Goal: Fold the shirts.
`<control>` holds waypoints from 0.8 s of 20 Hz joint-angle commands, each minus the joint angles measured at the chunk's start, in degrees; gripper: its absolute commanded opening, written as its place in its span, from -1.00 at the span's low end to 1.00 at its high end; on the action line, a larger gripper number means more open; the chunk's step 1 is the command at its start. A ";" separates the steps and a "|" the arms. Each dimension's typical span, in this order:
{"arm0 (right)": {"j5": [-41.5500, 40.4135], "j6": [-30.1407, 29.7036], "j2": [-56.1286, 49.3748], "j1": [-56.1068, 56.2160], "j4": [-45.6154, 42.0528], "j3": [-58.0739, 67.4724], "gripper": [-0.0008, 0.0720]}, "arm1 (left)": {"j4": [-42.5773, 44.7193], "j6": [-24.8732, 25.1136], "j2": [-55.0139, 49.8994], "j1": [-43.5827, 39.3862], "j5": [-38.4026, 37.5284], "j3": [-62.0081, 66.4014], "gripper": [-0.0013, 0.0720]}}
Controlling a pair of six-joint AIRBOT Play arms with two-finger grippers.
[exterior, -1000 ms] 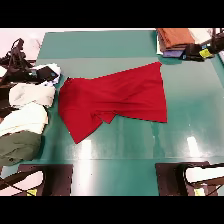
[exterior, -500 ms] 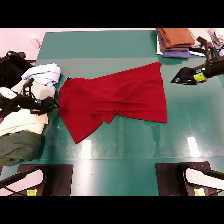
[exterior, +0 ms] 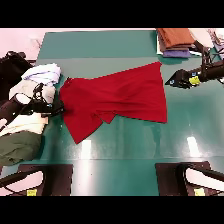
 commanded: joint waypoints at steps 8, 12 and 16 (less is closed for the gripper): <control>-1.22 -0.44 0.35 -17.03 -5.31 -26.34 0.36 | -1.16 2.56 5.14 -0.79 -3.17 9.18 -0.89; -7.21 -3.28 -4.79 -14.75 0.68 -31.43 0.22 | -1.25 2.45 5.14 -0.79 -3.52 9.07 -0.89; -12.22 -3.45 -8.13 -7.28 4.74 -31.34 0.14 | -1.46 2.36 5.14 -0.79 -3.72 9.07 -0.89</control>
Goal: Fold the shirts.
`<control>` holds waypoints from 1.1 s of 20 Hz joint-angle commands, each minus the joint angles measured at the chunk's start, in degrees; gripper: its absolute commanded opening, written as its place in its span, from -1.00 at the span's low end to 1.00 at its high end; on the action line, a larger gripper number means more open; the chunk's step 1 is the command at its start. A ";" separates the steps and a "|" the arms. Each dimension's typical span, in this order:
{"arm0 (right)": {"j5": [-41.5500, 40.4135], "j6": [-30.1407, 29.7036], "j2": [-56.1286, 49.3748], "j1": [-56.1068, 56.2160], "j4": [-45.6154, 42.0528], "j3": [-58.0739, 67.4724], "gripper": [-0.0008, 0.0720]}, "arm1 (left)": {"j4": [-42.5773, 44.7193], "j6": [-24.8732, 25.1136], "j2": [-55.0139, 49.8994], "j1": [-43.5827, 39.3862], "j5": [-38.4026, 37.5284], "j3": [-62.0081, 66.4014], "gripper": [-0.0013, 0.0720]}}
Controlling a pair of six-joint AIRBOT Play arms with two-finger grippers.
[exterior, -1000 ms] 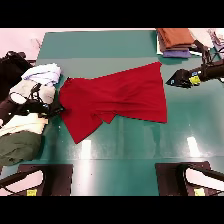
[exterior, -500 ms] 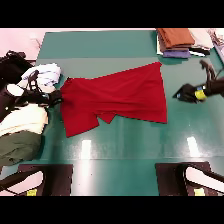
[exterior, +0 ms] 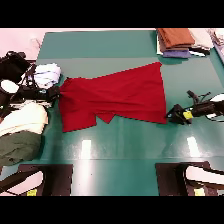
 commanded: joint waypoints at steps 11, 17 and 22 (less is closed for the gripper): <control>0.13 -5.64 19.69 5.20 2.40 21.38 -0.94 | -2.23 0.02 13.51 -0.04 -3.69 21.70 -0.89; 0.55 -5.09 30.62 -3.02 1.99 52.35 -0.94 | -1.97 -1.07 24.72 -0.04 -3.63 49.40 -0.89; 3.74 -2.99 30.82 -10.38 1.99 67.28 -0.94 | -1.84 -5.18 25.59 -0.04 -4.37 63.98 -0.89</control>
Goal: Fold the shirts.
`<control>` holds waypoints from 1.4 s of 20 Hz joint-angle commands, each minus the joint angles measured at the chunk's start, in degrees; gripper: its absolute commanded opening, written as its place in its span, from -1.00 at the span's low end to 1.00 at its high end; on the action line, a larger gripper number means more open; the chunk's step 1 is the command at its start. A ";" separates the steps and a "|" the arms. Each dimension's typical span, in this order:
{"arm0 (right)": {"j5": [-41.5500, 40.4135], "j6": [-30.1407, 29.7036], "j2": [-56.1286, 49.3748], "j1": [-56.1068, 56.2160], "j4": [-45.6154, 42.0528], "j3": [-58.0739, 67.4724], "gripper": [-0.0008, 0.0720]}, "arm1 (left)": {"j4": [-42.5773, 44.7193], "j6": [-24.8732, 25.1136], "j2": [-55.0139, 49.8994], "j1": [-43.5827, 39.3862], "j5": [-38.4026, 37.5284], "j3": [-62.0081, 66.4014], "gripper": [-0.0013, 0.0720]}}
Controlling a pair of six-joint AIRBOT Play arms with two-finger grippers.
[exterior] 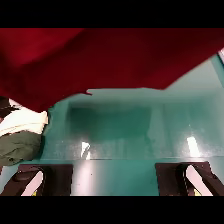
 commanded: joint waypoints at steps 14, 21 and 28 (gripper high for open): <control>11.85 5.31 -28.33 12.57 -18.53 -12.13 -0.94 | 0.55 -2.05 -29.62 -0.46 -12.63 -26.01 -0.89; 7.87 8.70 -48.13 17.18 -18.62 -3.65 -0.94 | -1.14 -1.46 -45.81 -5.86 8.11 -28.89 -0.89; 13.92 8.39 -49.07 14.32 -19.71 -0.39 -0.94 | 2.19 2.84 -46.71 -1.44 -8.37 -28.28 -0.89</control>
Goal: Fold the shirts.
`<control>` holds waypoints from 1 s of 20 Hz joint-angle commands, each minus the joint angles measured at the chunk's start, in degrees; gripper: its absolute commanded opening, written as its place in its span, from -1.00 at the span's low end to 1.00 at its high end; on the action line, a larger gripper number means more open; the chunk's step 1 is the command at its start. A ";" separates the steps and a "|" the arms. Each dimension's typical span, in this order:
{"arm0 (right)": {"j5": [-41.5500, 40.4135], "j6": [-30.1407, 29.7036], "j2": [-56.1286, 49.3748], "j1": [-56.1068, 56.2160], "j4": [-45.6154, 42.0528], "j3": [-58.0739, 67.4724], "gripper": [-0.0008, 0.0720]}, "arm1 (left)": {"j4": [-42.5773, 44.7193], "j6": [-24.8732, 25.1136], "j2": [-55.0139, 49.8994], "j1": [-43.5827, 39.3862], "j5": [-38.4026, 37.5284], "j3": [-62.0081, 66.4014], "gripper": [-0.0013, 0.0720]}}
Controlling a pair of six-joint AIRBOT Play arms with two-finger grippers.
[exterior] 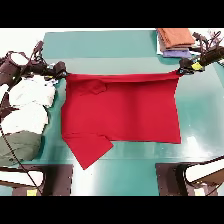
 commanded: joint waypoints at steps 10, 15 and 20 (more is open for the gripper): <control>-3.82 -1.40 4.83 0.72 -0.33 -19.96 0.26 | 7.08 -1.70 -0.31 0.74 -10.86 -6.16 0.51; -2.14 -1.46 14.69 0.70 -0.37 -26.14 0.23 | 19.10 -4.96 11.17 0.44 -16.87 -15.43 0.51; -6.51 -1.46 28.13 0.72 -0.33 -38.14 0.23 | 19.82 -9.11 33.00 0.44 -16.79 -41.88 0.51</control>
